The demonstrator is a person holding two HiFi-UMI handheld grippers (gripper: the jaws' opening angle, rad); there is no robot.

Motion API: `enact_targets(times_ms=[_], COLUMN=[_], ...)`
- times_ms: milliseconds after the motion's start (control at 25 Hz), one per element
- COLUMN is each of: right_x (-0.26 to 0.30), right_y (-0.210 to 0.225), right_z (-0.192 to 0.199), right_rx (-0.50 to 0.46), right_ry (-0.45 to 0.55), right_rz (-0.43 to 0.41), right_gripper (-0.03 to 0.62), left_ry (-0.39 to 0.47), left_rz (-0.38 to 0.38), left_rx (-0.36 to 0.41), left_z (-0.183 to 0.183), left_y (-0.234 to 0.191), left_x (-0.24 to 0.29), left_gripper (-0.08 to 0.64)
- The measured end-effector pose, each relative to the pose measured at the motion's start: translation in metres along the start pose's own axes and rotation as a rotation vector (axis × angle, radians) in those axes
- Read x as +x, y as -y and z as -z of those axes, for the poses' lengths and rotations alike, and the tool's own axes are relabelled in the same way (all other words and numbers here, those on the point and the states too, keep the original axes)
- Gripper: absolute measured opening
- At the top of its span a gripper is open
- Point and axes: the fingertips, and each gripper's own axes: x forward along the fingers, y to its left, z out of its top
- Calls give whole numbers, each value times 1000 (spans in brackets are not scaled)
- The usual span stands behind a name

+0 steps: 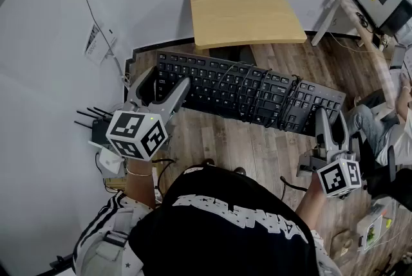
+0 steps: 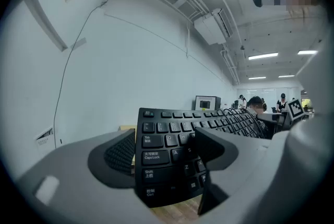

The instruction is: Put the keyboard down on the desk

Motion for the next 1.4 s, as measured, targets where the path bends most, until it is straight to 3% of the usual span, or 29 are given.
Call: enact_targets(times_ms=[1400], right_x=[-3], right_y=[-1], right_z=[-3], right_rx=[11], right_ry=[12], right_rz=[37], right_gripper=[259], left_ry=[-24], left_rz=[30], left_rx=[-21], left_z=[10], left_y=[-3], left_x=[9], left_gripper=[337])
